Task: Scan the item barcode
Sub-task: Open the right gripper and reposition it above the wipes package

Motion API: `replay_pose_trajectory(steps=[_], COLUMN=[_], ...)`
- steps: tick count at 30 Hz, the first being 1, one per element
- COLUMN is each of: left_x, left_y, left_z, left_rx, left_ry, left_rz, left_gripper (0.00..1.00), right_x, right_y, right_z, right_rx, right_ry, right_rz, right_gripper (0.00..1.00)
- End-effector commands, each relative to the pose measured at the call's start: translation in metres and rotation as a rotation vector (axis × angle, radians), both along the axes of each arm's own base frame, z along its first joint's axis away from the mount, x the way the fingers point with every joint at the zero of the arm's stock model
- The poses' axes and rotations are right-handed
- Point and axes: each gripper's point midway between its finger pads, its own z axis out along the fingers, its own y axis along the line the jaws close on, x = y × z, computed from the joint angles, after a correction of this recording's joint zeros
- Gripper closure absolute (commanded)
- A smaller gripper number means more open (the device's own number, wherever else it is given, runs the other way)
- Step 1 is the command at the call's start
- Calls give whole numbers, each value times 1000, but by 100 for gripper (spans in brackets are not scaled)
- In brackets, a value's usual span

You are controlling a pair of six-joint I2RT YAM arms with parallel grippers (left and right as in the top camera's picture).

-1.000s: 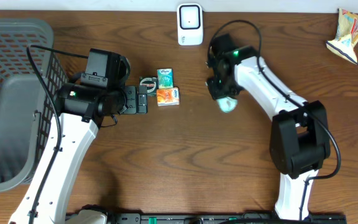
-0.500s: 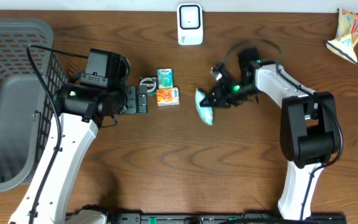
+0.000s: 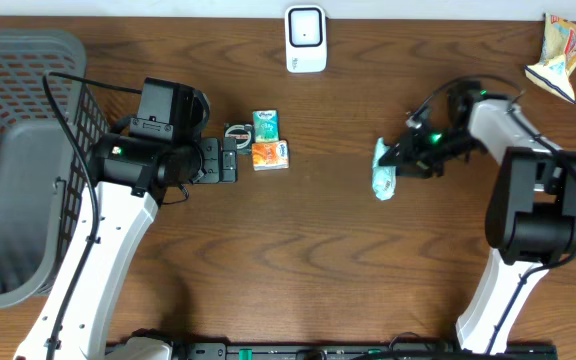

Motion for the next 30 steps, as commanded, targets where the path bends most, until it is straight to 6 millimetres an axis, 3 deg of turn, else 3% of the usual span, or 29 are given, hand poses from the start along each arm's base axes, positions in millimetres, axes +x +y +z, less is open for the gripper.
replay_pose_trajectory(steps=[1, 4, 7, 13, 14, 19, 26, 30], left_x=[2, 2, 2, 2, 2, 2, 2, 2], left_y=[1, 1, 1, 1, 1, 1, 1, 1], left_z=[6, 6, 6, 6, 6, 6, 6, 6], left_rx=[3, 3, 3, 3, 3, 3, 3, 3], left_ry=[-19, -20, -20, -20, -19, -19, -20, -19], left_rz=[-2, -2, -2, -2, -2, -2, -2, -2], left_gripper=[2, 2, 2, 2, 2, 2, 2, 2], right_x=[21, 25, 28, 25, 27, 35, 29, 19], right_y=[-43, -59, -52, -59, -61, -54, -9, -1], right_z=[16, 28, 38, 31, 28, 18, -2, -16], right_rx=[-254, -380, -385, -496, -500, -390, -42, -5], right_ry=[-44, -41, -57, -47, -55, -98, -211, -205], right_rz=[23, 45, 65, 99, 95, 57, 99, 97], right_gripper=[56, 52, 48, 32, 23, 2, 3, 26])
